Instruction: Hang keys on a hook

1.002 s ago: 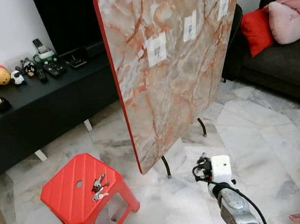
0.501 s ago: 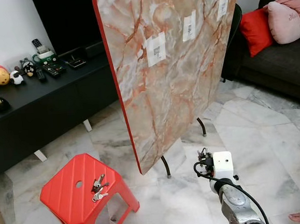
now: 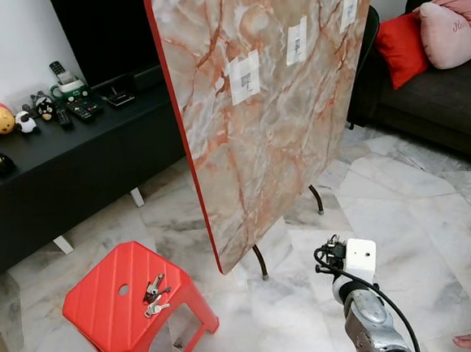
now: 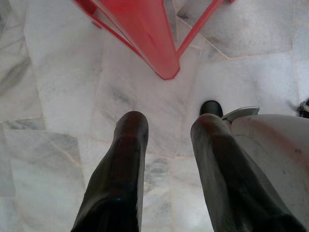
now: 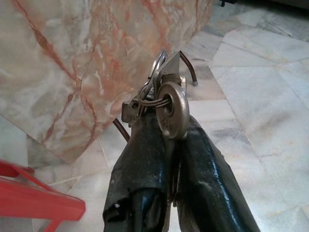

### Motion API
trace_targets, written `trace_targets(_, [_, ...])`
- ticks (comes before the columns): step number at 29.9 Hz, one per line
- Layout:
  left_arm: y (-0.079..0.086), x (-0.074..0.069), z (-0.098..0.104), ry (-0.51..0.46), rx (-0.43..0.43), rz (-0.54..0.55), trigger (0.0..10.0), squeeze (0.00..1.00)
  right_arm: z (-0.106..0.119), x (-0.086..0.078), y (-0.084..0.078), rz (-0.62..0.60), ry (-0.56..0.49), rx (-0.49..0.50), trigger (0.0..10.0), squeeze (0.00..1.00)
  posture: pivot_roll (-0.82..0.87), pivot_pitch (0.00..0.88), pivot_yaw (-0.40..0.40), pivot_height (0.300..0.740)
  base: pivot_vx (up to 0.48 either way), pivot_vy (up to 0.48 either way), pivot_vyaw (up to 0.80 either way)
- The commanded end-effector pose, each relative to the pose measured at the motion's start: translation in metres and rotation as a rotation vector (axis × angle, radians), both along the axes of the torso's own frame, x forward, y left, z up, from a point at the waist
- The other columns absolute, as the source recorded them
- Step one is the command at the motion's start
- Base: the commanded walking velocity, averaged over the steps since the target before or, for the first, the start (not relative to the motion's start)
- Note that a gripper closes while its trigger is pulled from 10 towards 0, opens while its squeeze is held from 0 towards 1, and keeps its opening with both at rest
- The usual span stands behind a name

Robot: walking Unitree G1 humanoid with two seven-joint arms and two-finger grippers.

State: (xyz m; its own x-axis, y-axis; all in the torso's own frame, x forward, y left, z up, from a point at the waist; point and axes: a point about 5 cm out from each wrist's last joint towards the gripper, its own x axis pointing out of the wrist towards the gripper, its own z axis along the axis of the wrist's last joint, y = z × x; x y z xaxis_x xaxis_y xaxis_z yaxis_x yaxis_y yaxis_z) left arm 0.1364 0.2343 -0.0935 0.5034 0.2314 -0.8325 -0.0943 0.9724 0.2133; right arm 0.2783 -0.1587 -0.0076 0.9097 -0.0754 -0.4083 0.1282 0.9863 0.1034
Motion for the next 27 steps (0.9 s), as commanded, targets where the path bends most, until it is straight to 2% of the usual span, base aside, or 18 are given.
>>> trace_targets(1, [0.0033, -0.0043, -0.0006, 0.005, 0.001, 0.009, 10.0, 0.0, 0.0051, 0.0048, 0.0013, 0.001, -0.016, 0.005, 10.0, 0.0, 0.06, 0.0, -0.031, 0.74, 0.0, 0.0, 0.0])
trace_targets(27, [0.0045, -0.0048, -0.0007, 0.011, -0.005, 0.016, 10.0, 0.0, 0.0081, 0.0083, 0.0105, 0.094, -0.039, -0.014, 10.0, 0.0, 0.06, 0.0, -0.029, 0.74, 0.0, 0.0, 0.0])
